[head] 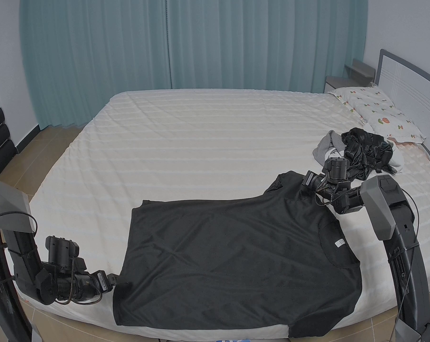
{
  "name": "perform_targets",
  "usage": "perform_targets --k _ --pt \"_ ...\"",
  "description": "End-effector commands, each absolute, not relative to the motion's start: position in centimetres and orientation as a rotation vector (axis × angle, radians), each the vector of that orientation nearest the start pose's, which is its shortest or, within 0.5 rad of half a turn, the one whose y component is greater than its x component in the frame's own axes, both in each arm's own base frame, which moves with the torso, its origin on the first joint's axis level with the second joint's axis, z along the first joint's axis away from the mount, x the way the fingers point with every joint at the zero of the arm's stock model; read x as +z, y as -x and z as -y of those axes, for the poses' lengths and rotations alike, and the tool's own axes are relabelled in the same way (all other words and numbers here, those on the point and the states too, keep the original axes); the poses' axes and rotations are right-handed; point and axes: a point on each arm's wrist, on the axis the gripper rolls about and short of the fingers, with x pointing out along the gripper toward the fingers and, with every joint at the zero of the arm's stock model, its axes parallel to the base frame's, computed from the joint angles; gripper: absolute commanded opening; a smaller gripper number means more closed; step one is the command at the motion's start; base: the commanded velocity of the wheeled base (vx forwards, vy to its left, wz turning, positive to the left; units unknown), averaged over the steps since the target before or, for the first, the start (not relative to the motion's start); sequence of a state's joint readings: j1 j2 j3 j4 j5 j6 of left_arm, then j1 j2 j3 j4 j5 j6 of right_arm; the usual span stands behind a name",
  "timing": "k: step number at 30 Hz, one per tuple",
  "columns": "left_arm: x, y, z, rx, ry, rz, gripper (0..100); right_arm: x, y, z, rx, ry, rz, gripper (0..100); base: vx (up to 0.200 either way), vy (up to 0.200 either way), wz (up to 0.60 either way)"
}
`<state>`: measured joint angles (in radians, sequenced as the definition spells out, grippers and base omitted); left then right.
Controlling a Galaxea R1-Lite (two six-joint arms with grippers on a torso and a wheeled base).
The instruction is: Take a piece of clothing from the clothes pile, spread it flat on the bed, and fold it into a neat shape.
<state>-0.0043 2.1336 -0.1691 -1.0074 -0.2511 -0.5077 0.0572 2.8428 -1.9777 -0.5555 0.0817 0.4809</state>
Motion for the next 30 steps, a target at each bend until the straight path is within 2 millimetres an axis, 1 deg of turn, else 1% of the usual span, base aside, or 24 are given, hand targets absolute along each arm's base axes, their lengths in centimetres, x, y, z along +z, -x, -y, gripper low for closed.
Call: perform_targets --k 1,2,4,5,7,10,11,12,15,18,21,24,27,28,29,30 --pt "-2.0 -22.1 0.7 0.011 0.584 -0.998 100 -2.5 -55.2 -3.1 0.043 -0.482 -0.339 100 0.0 0.0 0.0" --pt "-2.0 -22.1 0.7 0.01 0.583 -1.0 100 -2.1 -55.1 -2.9 0.037 -0.483 -0.338 100 0.0 0.0 0.0" --pt "-2.0 -22.1 0.7 0.008 0.584 -0.998 100 -0.5 -54.5 -2.6 0.034 -0.485 -0.331 100 0.0 0.0 0.0" --pt "-2.0 -22.1 0.7 0.008 0.584 -0.998 100 -0.2 -54.3 -2.5 0.031 -0.487 -0.334 100 0.0 0.0 0.0" --pt "-1.9 -22.0 0.7 0.007 0.583 -0.999 100 1.3 -52.7 -1.7 0.016 -0.493 -0.352 100 0.0 0.0 0.0" --pt "-1.9 -21.9 0.7 0.006 0.584 -0.999 100 2.0 -50.6 -1.1 0.005 -0.495 -0.359 100 0.0 0.0 0.0" --pt "-1.9 -21.9 0.8 0.004 0.583 -1.0 100 2.2 -50.2 -0.9 0.003 -0.496 -0.355 100 0.0 0.0 0.0" --pt "-1.9 -21.8 0.8 0.0 0.585 -1.006 100 2.7 -48.4 -0.8 0.006 -0.499 -0.345 100 0.0 0.0 0.0" --pt "-1.9 -21.6 0.9 -0.017 0.594 -1.013 100 3.3 -44.8 -0.6 0.004 -0.501 -0.354 100 0.0 0.0 0.0" --pt "-1.8 -21.4 0.9 -0.029 0.601 -1.02 100 4.3 -40.7 -1.1 0.016 -0.502 -0.361 100 0.0 0.0 0.0" --pt "-1.7 -21.3 0.9 -0.039 0.606 -1.021 100 4.4 -36.1 -1.7 0.023 -0.517 -0.412 100 0.0 0.0 0.0" --pt "-1.6 -21.2 0.9 -0.045 0.608 -1.021 100 4.2 -32.1 -2.6 0.026 -0.597 -0.452 100 0.0 0.0 0.0" --pt "-1.6 -21.0 0.9 -0.048 0.611 -1.025 100 3.7 -28.9 -2.9 0.024 -0.655 -0.484 100 -0.2 0.0 0.0" --pt "-1.6 -21.0 0.9 -0.048 0.611 -1.025 100 3.7 -28.9 -2.9 0.024 -0.655 -0.484 100 -0.2 0.0 0.0" --pt "-1.5 -20.8 1.0 -0.066 0.62 -1.032 100 3.2 -27.1 -3.0 0.025 -0.665 -0.499 100 -0.2 0.0 0.0" --pt "-1.5 -20.7 1.0 -0.075 0.624 -1.037 100 3.1 -26.6 -3.0 0.025 -0.669 -0.501 100 -0.2 0.0 0.0"
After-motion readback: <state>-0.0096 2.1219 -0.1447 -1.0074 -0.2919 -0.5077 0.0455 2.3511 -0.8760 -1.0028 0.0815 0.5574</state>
